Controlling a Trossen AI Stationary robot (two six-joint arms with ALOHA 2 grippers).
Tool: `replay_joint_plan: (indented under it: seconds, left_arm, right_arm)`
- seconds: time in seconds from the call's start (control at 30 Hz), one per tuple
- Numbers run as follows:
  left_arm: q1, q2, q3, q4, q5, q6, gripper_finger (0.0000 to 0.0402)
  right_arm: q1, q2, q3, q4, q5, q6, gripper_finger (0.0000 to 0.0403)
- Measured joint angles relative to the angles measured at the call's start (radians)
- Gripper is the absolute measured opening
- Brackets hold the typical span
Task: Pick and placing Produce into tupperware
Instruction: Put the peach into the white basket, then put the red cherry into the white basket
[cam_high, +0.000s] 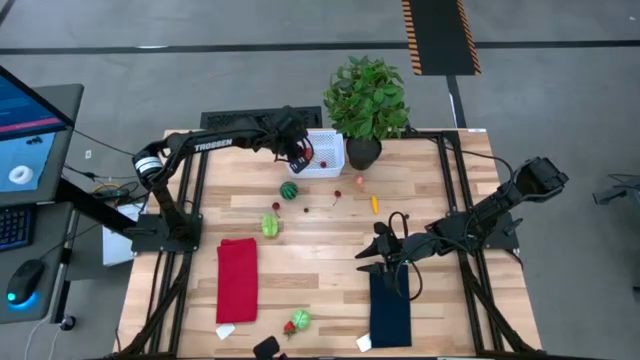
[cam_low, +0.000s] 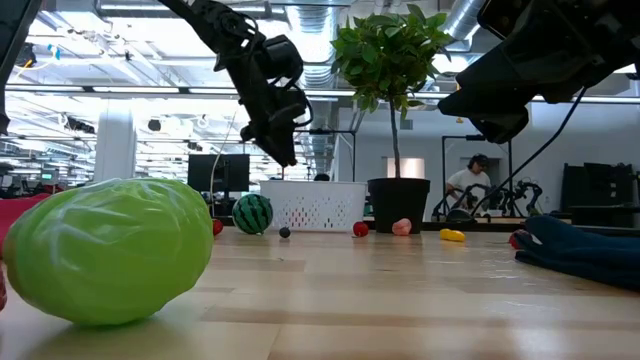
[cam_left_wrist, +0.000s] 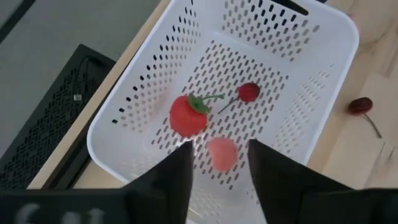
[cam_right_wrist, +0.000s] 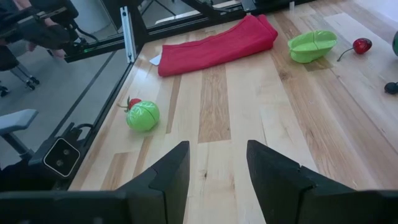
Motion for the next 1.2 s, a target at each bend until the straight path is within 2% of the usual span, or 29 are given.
replay_joint_plan:
  seconds: [0.2,0.33,0.5,0.8,0.93,1.0,1.1,1.2]
  left_arm:
    - [-0.004,-0.002,0.0,-0.027,0.005,0.013,0.0191]
    - [-0.023,-0.039,-0.001,-0.06,0.081,0.029,0.0196]
    - [-0.081,-0.139,-0.001,-0.059,0.16,0.026,0.0196]
    - [-0.271,-0.376,-0.023,-0.045,0.16,-0.035,0.0197]
    - [-0.387,-0.481,-0.103,0.009,0.146,-0.072,0.0197]
    - [-0.45,-0.535,-0.166,0.07,0.105,-0.089,0.0197]
    - [-0.546,-0.606,-0.292,0.204,0.027,-0.135,0.0197]
    - [-0.635,-0.66,-0.425,0.356,-0.004,-0.169,0.0197]
  right_arm:
    - [0.0,0.0,0.0,0.0,0.0,0.0,0.0182]
    - [0.0,0.0,0.0,0.0,0.0,0.0,0.0182]
    - [0.0,0.0,0.0,0.0,0.0,0.012,0.0182]
    - [0.0,0.0,0.0,0.005,0.0,0.045,0.0182]
    - [0.0,0.004,0.0,0.029,0.0,0.046,0.0182]
    - [0.0,0.005,0.0,0.031,0.0,0.066,0.0182]
    - [0.0,0.005,0.0,0.026,0.0,0.123,0.0182]
    - [0.0,0.005,0.0,0.029,0.0,0.124,0.0182]
